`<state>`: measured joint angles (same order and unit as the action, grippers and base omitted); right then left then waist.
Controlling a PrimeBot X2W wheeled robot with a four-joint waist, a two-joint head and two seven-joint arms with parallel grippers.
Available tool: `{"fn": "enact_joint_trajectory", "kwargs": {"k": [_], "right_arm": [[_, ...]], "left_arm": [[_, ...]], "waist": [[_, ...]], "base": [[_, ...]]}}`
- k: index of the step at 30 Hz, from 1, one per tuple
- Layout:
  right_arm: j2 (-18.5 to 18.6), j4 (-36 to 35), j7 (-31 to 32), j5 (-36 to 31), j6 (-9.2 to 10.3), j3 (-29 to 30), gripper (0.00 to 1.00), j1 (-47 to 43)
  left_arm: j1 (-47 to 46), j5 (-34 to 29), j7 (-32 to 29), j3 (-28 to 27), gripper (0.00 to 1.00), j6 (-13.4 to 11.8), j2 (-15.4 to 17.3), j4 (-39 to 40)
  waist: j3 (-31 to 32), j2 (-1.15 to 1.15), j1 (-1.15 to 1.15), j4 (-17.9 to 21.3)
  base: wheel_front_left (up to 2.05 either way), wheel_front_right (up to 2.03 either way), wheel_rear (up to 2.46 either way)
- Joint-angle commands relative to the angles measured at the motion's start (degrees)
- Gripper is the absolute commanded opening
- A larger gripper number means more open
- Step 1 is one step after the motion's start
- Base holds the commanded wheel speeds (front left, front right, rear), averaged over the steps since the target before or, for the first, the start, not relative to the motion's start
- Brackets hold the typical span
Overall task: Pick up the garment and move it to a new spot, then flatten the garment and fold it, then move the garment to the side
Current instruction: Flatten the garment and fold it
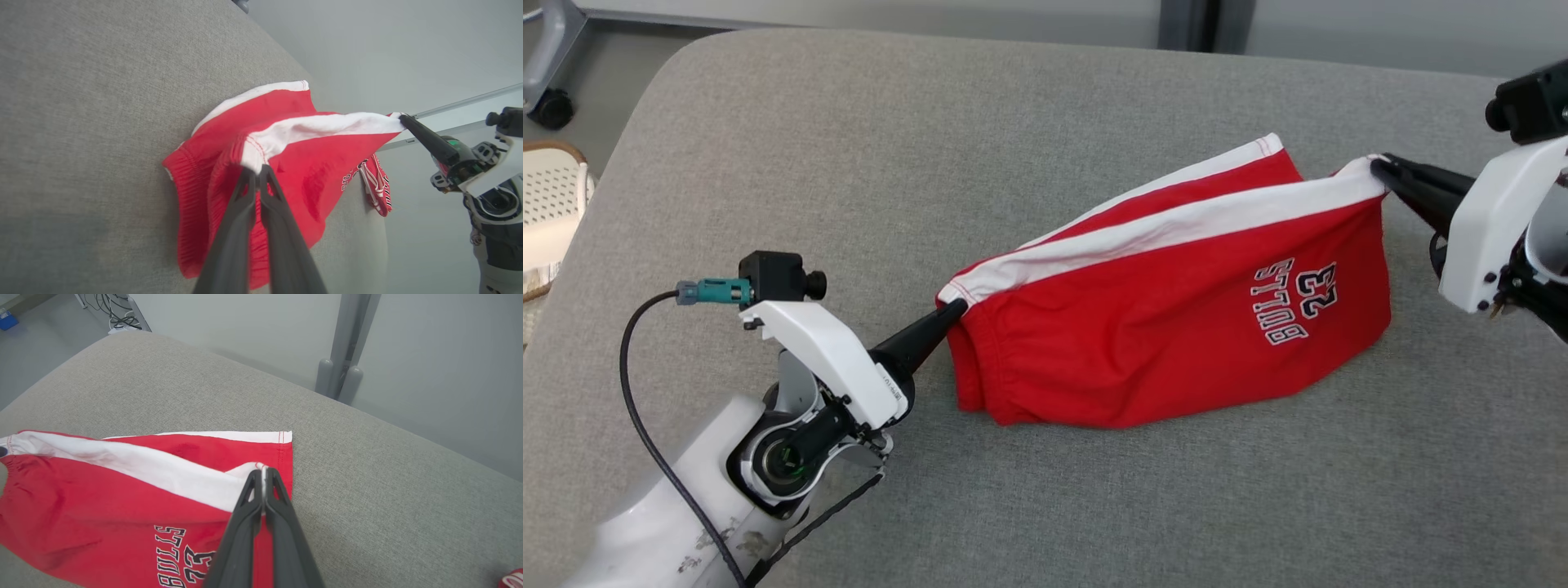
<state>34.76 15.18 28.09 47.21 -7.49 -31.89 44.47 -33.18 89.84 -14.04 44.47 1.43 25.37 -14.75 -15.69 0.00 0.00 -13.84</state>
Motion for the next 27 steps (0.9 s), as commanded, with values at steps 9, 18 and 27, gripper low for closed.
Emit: {"fn": "enact_joint_trajectory", "kwargs": {"k": [9,18,27], "right_arm": [[1.8,5.7,-4.3,-1.8,-0.01,-5.2,0.00,10.3],[2.4,11.1,-8.0,-1.8,-0.01,-9.7,0.00,16.0],[1.6,17.3,-10.3,0.3,0.00,-13.0,1.00,18.8]], "left_arm": [[-5.3,-1.7,1.5,0.3,0.00,2.6,-5.3,-6.3],[-8.0,-2.5,2.2,0.8,0.00,4.5,-8.6,-9.8],[-10.3,-3.7,2.9,1.5,0.14,5.7,-11.0,-12.5]], "waist": [[-6.3,0.00,0.00,-4.4],[-9.1,0.00,0.00,-6.6],[-10.7,0.00,0.00,-7.5]], "base": [[0.00,0.00,0.00],[0.00,0.00,0.00],[0.00,0.00,0.00]]}}
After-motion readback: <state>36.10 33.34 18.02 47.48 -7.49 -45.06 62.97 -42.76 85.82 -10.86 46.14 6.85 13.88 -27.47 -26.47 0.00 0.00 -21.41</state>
